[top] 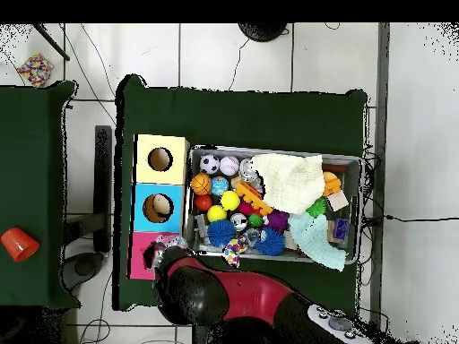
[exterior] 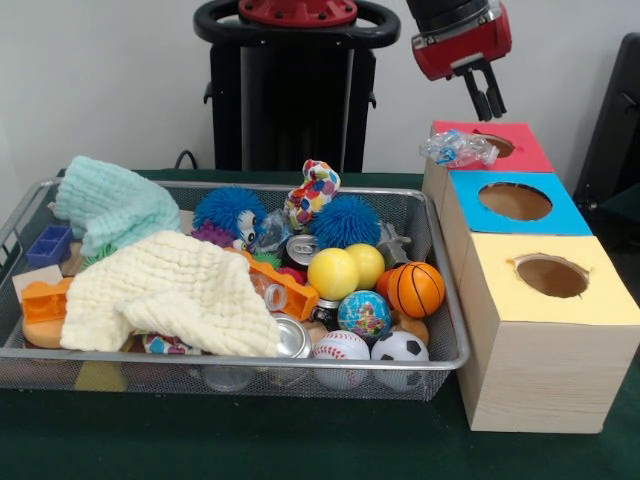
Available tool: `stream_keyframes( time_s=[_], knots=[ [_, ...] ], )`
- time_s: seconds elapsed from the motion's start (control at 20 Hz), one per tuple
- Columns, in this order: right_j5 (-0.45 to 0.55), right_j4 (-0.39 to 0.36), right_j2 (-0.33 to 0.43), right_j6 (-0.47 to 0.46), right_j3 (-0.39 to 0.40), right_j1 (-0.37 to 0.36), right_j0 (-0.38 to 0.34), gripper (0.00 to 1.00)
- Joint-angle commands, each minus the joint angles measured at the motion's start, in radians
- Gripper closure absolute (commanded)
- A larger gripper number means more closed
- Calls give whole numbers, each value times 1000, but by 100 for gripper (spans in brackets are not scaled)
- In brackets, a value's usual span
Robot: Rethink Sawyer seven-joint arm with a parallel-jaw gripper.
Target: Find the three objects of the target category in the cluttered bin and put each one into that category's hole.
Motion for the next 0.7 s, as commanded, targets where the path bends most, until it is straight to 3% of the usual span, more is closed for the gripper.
stream_keyframes(
  time_s=[0.05,0.4,0.7],
  knots=[
    [127,29,-92,126,-82,-21,31,100],
    [151,20,-167,115,-97,-44,81,100],
    [146,10,-185,114,-103,-45,92,100]
  ],
)
